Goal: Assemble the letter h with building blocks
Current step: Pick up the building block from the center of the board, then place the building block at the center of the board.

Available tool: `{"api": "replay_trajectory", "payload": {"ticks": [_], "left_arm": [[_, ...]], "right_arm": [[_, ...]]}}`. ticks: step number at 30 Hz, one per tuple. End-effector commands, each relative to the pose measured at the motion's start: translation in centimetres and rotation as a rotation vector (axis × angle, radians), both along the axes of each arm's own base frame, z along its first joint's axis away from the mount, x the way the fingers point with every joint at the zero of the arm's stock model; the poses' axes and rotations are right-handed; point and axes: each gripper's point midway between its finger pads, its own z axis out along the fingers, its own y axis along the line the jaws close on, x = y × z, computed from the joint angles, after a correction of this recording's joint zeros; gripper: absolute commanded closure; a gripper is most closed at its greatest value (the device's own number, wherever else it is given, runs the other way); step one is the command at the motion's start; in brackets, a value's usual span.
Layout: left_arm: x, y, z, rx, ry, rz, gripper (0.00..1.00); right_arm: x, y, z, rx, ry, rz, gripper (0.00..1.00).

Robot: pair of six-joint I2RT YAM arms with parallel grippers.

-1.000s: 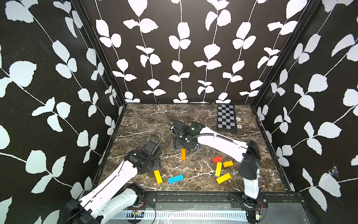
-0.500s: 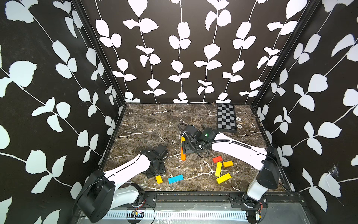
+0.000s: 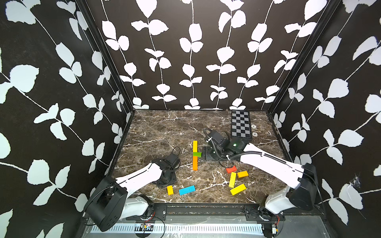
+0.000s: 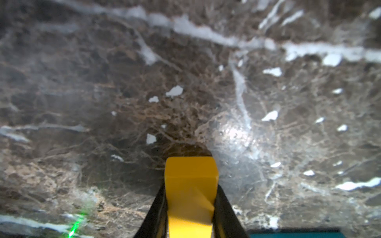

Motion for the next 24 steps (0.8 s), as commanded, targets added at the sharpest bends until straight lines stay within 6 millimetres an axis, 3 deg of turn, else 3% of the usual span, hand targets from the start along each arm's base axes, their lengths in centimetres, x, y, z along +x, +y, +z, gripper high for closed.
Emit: {"api": "replay_trajectory", "payload": {"ticks": [1, 4, 7, 10, 11, 15, 17, 21, 24], "left_arm": [[0.8, 0.7, 2.5, 0.045, -0.052, -0.033, 0.87], [3.0, -0.2, 6.5, 0.026, -0.15, -0.075, 0.95], [5.4, -2.4, 9.7, -0.021, -0.215, -0.119, 0.98], [7.4, -6.4, 11.1, -0.072, -0.225, -0.197, 0.99], [7.7, -8.5, 11.4, -0.087, -0.229, -0.249, 1.0], [8.2, -16.8, 10.9, -0.138, -0.215, -0.417, 1.0], [8.1, -20.0, 10.4, -0.144, -0.199, -0.484, 1.0], [7.6, -24.4, 7.8, -0.165, -0.155, -0.538, 1.0], [7.4, -25.9, 5.9, -0.166, -0.125, -0.552, 1.0]], "right_arm": [[0.4, -1.9, 1.1, 0.033, -0.018, -0.061, 0.27], [0.5, -4.9, 0.5, 0.012, 0.003, -0.121, 0.28], [0.6, -7.9, 0.7, -0.008, 0.001, -0.18, 0.28], [0.6, -10.8, 1.1, -0.033, 0.003, -0.237, 0.28], [0.5, -11.8, 1.2, -0.045, 0.005, -0.256, 0.28], [-0.4, -15.4, 0.7, -0.084, 0.038, -0.328, 0.28], [-1.1, -16.7, 0.2, -0.099, 0.053, -0.349, 0.28], [-2.5, -18.1, -1.3, -0.114, 0.086, -0.379, 0.28], [-3.3, -18.6, -2.6, -0.137, 0.116, -0.385, 0.29]]}}
